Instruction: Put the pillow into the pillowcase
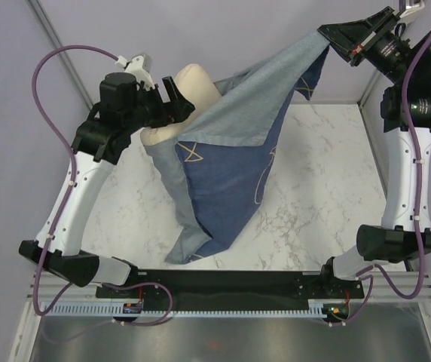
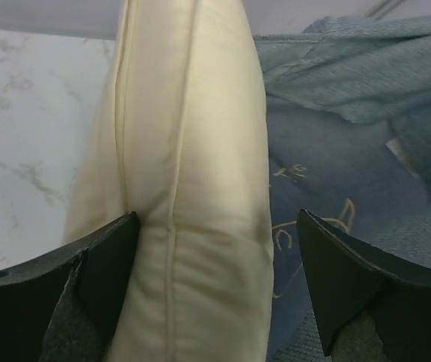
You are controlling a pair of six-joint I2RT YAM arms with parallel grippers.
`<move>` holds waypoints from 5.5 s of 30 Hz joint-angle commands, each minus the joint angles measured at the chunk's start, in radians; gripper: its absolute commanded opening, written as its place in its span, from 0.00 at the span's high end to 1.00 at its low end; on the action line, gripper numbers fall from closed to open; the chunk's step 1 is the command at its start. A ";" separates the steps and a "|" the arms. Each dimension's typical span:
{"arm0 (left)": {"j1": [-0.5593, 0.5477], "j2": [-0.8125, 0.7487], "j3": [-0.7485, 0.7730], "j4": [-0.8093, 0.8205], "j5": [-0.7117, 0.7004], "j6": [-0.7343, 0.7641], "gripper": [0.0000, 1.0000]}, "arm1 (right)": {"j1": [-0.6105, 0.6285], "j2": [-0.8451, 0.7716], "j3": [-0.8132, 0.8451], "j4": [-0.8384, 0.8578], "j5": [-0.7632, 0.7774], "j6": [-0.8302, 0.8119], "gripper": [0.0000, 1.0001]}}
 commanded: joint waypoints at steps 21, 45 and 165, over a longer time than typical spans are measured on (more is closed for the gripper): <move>0.020 0.003 -0.312 0.085 -0.003 -0.054 0.05 | 0.005 -0.156 -0.303 0.041 0.002 -0.123 1.00; -0.189 -0.094 -0.972 0.580 -0.120 -0.288 0.07 | 0.438 0.193 -0.022 -0.113 0.186 -0.255 1.00; 0.113 0.161 -0.659 0.348 -0.053 -0.025 0.98 | 0.366 0.560 -0.234 0.444 0.458 -0.174 0.16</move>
